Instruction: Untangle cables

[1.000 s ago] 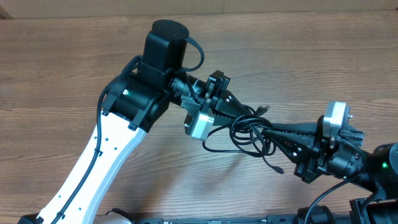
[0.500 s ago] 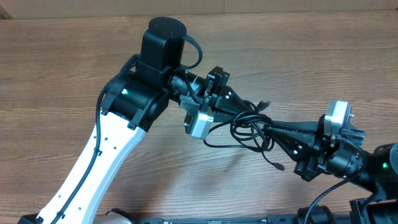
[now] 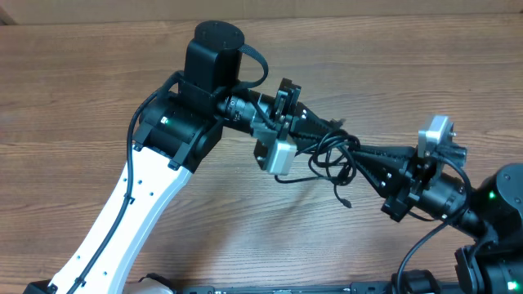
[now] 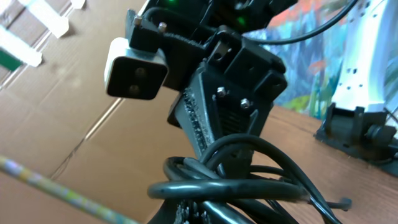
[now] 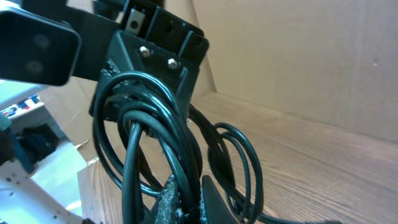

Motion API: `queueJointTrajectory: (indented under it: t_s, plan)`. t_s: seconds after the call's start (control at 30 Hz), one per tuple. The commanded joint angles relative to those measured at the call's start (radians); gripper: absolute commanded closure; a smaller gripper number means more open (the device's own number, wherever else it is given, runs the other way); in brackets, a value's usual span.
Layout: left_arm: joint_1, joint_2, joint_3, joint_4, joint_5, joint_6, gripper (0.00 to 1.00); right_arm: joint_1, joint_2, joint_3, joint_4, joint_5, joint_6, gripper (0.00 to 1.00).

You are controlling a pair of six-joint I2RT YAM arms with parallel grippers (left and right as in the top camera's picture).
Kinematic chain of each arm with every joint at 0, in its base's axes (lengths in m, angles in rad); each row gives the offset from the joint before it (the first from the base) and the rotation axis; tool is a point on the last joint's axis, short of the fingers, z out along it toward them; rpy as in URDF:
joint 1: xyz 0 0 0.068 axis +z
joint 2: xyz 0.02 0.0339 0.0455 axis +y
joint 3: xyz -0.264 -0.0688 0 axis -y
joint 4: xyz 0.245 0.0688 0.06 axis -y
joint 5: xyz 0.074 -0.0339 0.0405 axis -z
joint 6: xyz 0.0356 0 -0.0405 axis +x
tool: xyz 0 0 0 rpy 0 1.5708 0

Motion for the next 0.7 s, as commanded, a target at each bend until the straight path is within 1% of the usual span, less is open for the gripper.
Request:
queueJointTrajectory:
  t_s: [0.0, 0.13, 0.23, 0.4, 0.5, 0.67]
  plan:
    - [0.013, -0.026, 0.019, 0.055, -0.029, -0.096, 0.96, -0.003, 0.010, -0.005, -0.024, 0.046, 0.002, 0.96]
    - [0.031, -0.026, 0.019, 0.125, -0.029, -0.206, 0.96, -0.003, 0.010, -0.005, -0.051, 0.045, 0.002, 0.96]
    - [0.044, -0.026, 0.019, 0.146, -0.029, -0.258, 0.96, -0.003, 0.010, -0.005, -0.090, 0.042, 0.002, 0.96]
    - [0.047, -0.026, 0.019, 0.149, -0.029, -0.268, 0.96, -0.003, 0.010, -0.005, -0.125, 0.015, 0.002, 0.96]
    - [0.047, -0.026, 0.019, 0.168, -0.049, -0.306, 0.96, -0.003, 0.010, -0.005, -0.133, -0.021, 0.002, 0.96]
    - [0.047, -0.026, 0.019, 0.208, -0.066, -0.326, 0.96, -0.003, 0.010, -0.005, -0.187, -0.049, 0.002, 0.93]
